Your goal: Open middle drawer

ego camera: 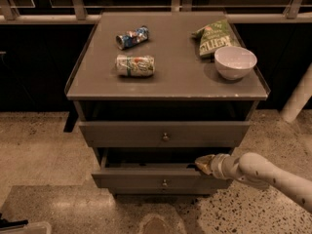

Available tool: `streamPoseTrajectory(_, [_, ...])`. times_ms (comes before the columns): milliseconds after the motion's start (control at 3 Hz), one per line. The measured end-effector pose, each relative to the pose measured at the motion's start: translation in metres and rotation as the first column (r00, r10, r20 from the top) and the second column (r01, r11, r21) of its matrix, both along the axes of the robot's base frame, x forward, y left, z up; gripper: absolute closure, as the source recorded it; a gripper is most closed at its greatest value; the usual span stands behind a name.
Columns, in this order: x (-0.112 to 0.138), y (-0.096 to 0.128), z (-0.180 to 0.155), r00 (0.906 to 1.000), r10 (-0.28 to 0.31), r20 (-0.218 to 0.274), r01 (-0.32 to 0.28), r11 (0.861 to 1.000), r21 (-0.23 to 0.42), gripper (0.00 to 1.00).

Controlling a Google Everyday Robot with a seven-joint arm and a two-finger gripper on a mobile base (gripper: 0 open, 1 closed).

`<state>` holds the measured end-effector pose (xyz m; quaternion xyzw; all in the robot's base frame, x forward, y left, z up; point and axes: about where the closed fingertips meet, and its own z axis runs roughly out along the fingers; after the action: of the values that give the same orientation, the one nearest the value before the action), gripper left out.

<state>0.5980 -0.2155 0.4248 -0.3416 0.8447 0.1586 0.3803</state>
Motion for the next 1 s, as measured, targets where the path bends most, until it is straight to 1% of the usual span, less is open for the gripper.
streamPoseTrajectory(333, [0.0, 0.0, 0.0, 1.0, 0.0, 0.0, 0.0, 1.0, 0.0, 1.0])
streamPoseTrajectory(667, [-0.041, 0.022, 0.006, 0.9983, 0.051, -0.028, -0.05, 0.997, 0.055, 1.0])
streamPoseTrajectory(1000, [-0.062, 0.032, 0.012, 0.997, 0.068, -0.037, -0.065, 0.995, 0.08, 1.0])
